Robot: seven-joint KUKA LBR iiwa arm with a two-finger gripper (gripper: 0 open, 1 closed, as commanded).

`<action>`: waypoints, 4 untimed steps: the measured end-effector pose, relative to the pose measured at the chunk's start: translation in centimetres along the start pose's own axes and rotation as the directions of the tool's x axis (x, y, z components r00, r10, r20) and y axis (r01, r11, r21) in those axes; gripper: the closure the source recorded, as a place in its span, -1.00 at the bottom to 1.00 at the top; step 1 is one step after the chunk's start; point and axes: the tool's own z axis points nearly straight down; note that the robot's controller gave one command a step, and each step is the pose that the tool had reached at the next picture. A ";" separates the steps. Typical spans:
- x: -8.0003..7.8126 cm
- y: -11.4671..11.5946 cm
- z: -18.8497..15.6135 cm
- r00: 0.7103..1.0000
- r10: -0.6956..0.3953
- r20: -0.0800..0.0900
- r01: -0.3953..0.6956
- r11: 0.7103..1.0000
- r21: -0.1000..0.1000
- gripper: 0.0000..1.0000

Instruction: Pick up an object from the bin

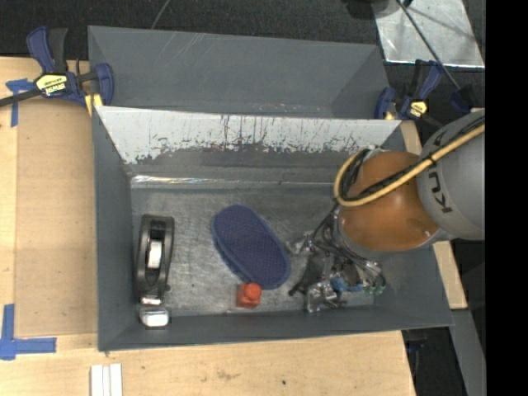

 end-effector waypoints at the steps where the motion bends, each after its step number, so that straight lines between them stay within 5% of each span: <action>1: -0.1 0.0 -0.1 1.000 -0.003 -0.003 0.003 1.000 -0.001 -1.00; 2: -0.6 0.0 -0.5 1.000 -0.002 0.017 0.002 1.000 0.002 1.00; 3: -0.8 -0.1 -3.0 1.000 -0.004 0.000 0.004 1.000 0.000 1.00; 4: -1.0 -0.2 -7.7 1.000 -0.004 0.002 0.004 1.000 0.001 1.00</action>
Offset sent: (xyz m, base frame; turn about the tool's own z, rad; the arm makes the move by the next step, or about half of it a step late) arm 0.0000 0.0000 0.0000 0.0000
